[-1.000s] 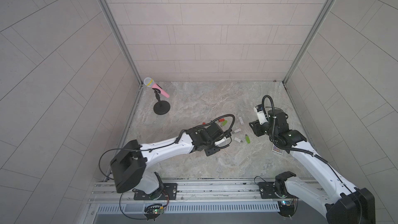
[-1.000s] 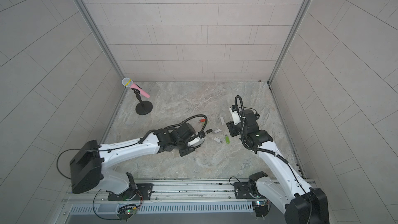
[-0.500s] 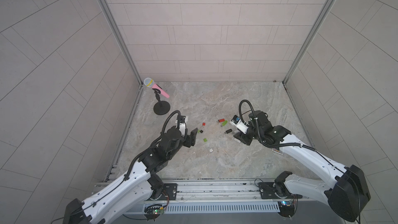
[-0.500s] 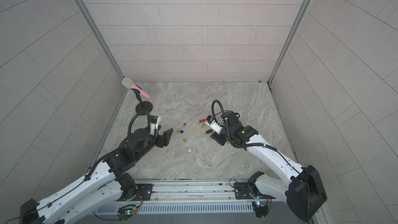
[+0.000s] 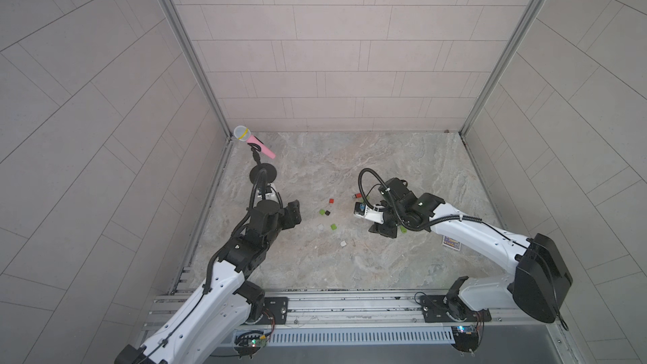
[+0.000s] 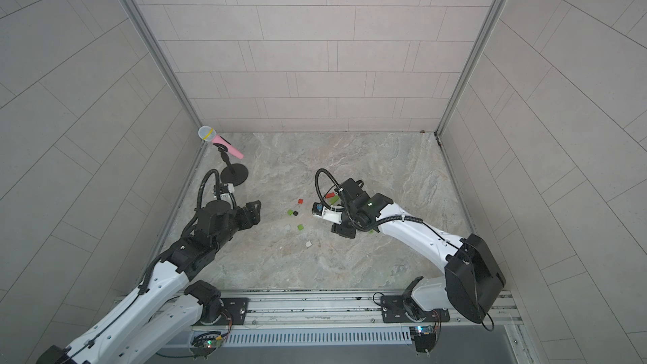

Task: Close the usb drive cover
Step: Pick up the cover from the center of the board.

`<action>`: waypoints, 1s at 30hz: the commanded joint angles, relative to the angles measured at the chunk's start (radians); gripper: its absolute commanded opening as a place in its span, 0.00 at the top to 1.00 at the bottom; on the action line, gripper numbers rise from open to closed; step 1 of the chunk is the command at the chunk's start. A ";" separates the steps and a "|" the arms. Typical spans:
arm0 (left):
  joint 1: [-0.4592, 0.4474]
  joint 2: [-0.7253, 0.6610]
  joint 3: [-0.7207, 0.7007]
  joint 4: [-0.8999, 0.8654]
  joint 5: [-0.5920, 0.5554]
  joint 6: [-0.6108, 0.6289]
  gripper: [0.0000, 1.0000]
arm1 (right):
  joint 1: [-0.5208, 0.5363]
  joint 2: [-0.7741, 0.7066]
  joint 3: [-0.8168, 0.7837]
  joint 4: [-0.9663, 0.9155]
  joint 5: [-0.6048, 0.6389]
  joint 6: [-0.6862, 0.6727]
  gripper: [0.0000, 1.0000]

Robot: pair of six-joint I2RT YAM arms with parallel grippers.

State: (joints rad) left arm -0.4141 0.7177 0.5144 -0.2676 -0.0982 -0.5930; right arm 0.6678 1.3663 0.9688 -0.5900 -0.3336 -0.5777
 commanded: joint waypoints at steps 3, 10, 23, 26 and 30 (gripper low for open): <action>0.043 -0.042 -0.021 -0.086 0.010 -0.101 0.16 | 0.016 0.043 0.027 -0.102 -0.046 -0.145 0.53; 0.077 -0.029 -0.060 -0.065 0.053 -0.114 0.15 | 0.046 0.103 0.067 -0.138 -0.029 -0.175 0.53; 0.133 0.187 0.044 -0.065 0.176 -0.125 0.08 | 0.096 0.164 0.064 -0.106 -0.033 -0.195 0.55; 0.134 0.187 0.071 -0.079 0.191 -0.111 0.06 | 0.102 0.163 0.061 -0.132 -0.033 -0.234 0.55; 0.137 0.182 0.077 -0.111 0.164 -0.093 0.04 | 0.104 0.174 0.079 -0.126 -0.035 -0.242 0.55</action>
State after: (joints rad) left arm -0.2859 0.9081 0.5713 -0.3504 0.0784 -0.6991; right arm 0.7658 1.5318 1.0222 -0.6857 -0.3588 -0.7803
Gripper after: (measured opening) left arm 0.957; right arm 0.453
